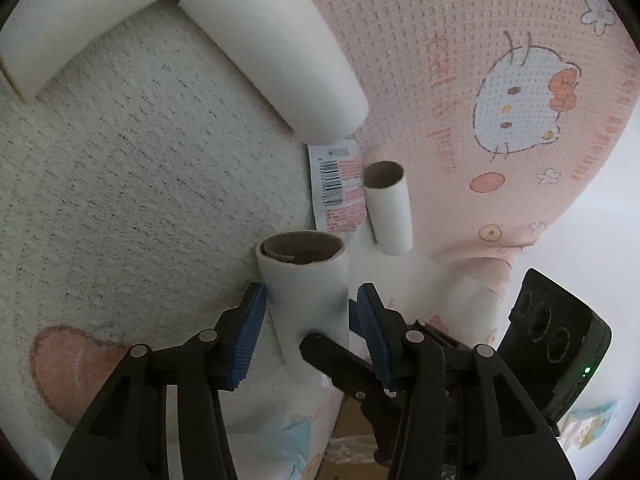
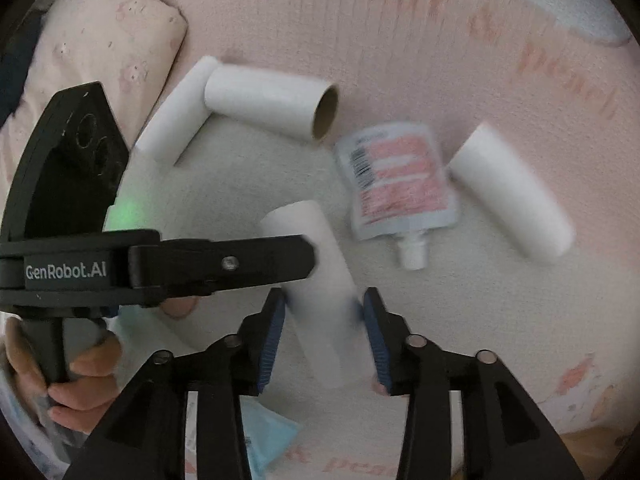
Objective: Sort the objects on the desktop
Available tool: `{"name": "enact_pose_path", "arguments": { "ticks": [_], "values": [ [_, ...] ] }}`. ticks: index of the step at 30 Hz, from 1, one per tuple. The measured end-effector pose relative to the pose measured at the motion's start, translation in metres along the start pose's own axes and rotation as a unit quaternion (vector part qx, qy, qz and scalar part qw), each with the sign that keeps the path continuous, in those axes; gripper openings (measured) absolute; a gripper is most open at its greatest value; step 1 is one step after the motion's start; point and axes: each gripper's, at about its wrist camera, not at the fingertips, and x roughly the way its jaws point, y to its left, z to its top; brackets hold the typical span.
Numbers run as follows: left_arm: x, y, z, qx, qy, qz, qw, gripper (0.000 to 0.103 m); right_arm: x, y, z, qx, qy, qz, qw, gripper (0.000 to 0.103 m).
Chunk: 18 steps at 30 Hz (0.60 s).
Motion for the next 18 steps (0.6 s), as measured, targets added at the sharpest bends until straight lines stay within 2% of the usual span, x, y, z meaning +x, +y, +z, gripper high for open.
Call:
{"name": "enact_pose_path", "arguments": {
  "ticks": [4, 6, 9, 12, 18],
  "values": [
    [0.003, -0.002, 0.000, 0.004, 0.003, 0.004, 1.0000, 0.047, 0.002, -0.002, -0.002, 0.019, -0.005, 0.013, 1.000, 0.039],
    [0.006, -0.004, -0.001, 0.006, 0.012, -0.008, 0.9999, 0.047, 0.005, -0.002, -0.005, 0.023, 0.000, 0.018, 1.000, 0.039],
    [0.010, -0.009, -0.006, 0.023, 0.018, 0.001, 0.9996, 0.047, 0.025, 0.001, -0.012, 0.031, 0.048, 0.012, 0.998, 0.038],
    [0.008, -0.015, -0.008, 0.039, 0.017, 0.001, 0.9991, 0.046, 0.023, 0.008, -0.022, 0.030, 0.008, -0.004, 1.000, 0.038],
    [-0.002, -0.027, -0.014, 0.058, 0.019, -0.052, 0.9968, 0.045, -0.002, 0.008, -0.037, 0.052, -0.030, -0.003, 0.998, 0.038]
  ]
}}
